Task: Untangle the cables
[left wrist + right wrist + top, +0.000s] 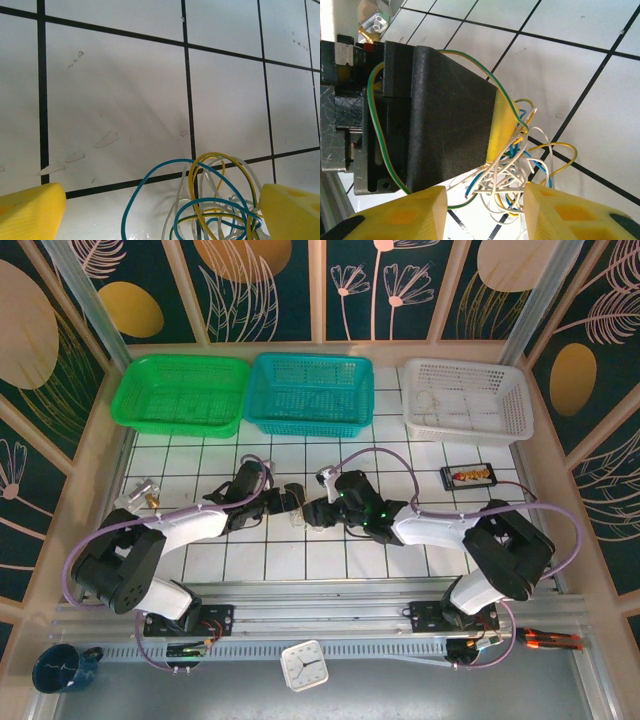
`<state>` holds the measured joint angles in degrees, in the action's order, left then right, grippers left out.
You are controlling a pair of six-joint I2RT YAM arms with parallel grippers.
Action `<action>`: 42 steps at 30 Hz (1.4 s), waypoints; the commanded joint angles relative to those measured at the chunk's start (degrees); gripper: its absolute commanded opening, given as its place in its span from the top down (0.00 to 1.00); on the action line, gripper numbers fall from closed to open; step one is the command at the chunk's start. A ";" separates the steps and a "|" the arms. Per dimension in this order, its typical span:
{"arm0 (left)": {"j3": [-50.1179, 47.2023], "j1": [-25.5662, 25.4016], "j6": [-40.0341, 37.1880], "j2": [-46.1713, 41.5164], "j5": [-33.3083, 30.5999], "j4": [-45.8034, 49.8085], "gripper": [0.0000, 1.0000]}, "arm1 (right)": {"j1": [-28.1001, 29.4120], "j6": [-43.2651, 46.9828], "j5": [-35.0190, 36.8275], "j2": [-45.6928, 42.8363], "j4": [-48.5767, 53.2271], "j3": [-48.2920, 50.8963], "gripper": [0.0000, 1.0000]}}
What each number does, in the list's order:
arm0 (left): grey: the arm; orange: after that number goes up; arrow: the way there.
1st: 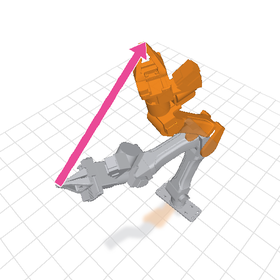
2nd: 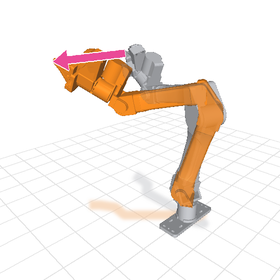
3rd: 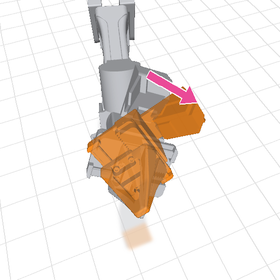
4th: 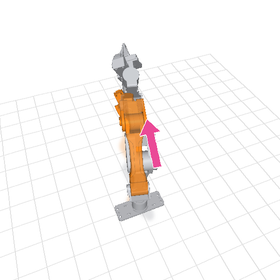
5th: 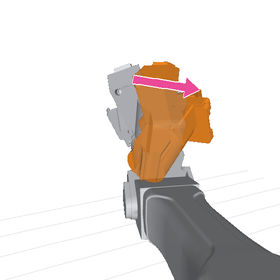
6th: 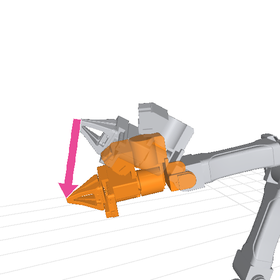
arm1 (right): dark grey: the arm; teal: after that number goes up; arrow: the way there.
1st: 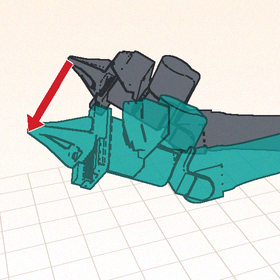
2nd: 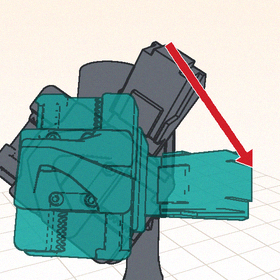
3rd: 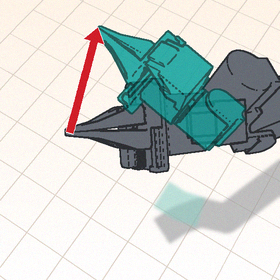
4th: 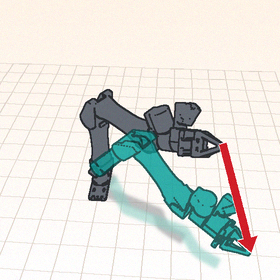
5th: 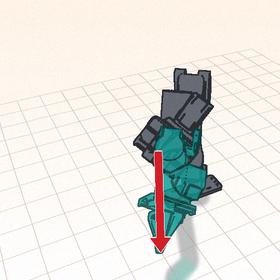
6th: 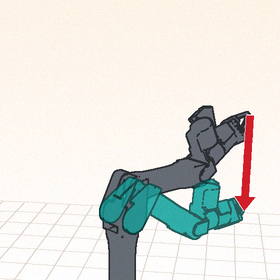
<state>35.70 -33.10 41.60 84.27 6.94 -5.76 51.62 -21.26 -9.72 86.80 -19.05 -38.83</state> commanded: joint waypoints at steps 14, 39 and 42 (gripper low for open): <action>4.59 -0.29 -1.96 1.52 2.03 2.24 0.01 | 1.04 1.04 0.82 -6.03 -1.05 3.76 0.59; 5.30 -0.16 -2.65 1.04 3.70 2.33 0.01 | -0.91 1.99 1.99 -0.19 -5.42 -0.30 0.90; 5.13 -0.28 -2.65 0.90 3.61 2.17 0.01 | -1.47 2.64 2.13 -2.19 -3.88 -0.19 1.00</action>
<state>39.46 -33.17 39.92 85.19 9.91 -4.27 50.78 -19.77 -8.43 88.09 -23.00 -38.22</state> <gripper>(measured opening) 0.988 0.057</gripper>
